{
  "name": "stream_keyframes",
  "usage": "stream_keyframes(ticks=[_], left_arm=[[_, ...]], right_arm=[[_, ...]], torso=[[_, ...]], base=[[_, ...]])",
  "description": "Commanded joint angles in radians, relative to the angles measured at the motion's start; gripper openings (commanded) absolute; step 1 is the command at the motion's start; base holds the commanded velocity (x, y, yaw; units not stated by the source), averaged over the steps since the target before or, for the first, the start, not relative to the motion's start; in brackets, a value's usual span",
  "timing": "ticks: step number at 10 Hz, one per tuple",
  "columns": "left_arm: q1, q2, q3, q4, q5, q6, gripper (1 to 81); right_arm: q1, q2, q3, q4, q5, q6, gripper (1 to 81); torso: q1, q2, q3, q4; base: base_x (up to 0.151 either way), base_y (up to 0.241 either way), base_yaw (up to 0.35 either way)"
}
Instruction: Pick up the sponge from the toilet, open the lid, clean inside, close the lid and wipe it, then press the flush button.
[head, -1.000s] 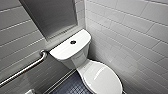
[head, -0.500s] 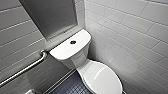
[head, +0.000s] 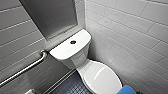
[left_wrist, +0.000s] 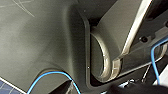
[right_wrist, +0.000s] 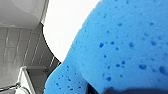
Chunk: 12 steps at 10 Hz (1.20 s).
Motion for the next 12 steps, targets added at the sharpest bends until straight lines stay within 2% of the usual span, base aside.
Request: stream_keyframes(ticks=[1,3,7,8,10,12], left_arm=[[0.020,0.001,0.007,-0.002,0.079,0.007,81.1],[0.022,0.001,0.007,-0.002,0.079,0.007,81.1],[0.022,0.001,0.007,-0.001,0.079,0.007,81.1],[0.022,0.001,0.007,-0.004,0.079,0.007,81.1],[0.022,0.001,0.007,-0.007,0.079,0.007,81.1],[0.022,0.001,0.007,-0.007,0.079,0.007,81.1]], right_arm=[[0.238,0.099,-0.043,-0.003,-0.204,0.025,1.0],[0.307,0.202,-0.118,-0.002,-0.258,0.034,1.0],[0.411,0.407,-0.247,0.000,-0.286,0.056,1.0],[0.436,0.464,-0.281,-0.005,-0.296,0.076,1.0],[0.463,0.599,-0.380,-0.005,-0.310,0.082,1.0],[0.462,0.684,-0.465,-0.008,-0.309,0.082,1.0]], torso=[[0.000,0.000,0.000,0.000],[0.000,0.000,0.000,0.000],[0.000,0.000,0.000,0.000],[0.000,0.000,0.000,0.000],[0.000,0.000,0.000,0.000],[0.000,0.000,0.000,0.000]], base=[[0.000,0.000,0.000],[0.000,0.000,0.000],[0.000,0.000,0.000],[0.000,0.000,0.000],[0.000,0.000,0.000],[0.000,0.000,0.000]])
